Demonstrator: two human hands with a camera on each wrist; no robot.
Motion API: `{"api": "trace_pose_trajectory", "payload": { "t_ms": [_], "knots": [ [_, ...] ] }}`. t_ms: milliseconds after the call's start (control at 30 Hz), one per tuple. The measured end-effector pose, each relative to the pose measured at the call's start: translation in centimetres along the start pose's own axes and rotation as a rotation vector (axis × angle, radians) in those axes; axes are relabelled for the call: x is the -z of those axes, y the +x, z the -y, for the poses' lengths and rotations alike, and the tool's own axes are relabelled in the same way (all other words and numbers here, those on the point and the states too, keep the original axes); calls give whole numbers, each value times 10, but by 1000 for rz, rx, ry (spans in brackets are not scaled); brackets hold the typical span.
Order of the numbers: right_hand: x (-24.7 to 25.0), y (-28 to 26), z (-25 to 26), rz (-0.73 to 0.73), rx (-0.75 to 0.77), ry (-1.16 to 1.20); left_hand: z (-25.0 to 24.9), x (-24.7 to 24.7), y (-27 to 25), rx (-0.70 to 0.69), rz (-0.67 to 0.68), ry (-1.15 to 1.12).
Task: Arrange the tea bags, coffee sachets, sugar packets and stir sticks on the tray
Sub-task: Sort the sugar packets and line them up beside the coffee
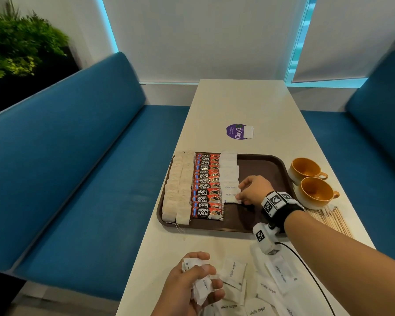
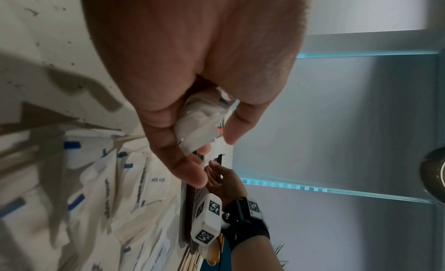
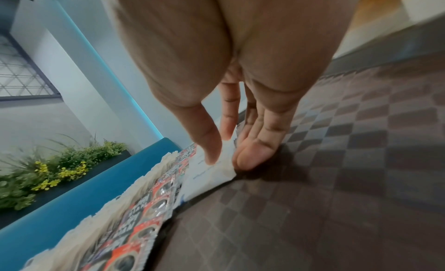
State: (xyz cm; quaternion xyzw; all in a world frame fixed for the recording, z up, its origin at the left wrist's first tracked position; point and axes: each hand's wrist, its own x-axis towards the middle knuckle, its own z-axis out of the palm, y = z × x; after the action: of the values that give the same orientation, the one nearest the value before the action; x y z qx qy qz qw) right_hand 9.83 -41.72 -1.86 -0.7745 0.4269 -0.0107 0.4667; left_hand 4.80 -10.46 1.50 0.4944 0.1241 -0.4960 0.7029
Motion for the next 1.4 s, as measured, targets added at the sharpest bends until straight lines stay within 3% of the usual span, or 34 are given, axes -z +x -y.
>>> {"api": "trace_pose_trajectory", "payload": {
  "t_ms": [167,433,633,800,1267,1400],
  "knots": [
    [7,14,4,-62,-28,16,-2,-1,-1,14,-10,7],
    [15,44,16,3,-28,148,-4,3,2,33,15,62],
    [15,41,22,34,83,29,-3,5,5,9,22,43],
    [13,40,28,101,44,1,-3,8,9,39,11,37],
    [-1,61,3,-50,15,33,1,12,8,31,-12,22],
    [8,30,12,-63,-55,118,2,11,3,3,-9,34]
  ]
}}
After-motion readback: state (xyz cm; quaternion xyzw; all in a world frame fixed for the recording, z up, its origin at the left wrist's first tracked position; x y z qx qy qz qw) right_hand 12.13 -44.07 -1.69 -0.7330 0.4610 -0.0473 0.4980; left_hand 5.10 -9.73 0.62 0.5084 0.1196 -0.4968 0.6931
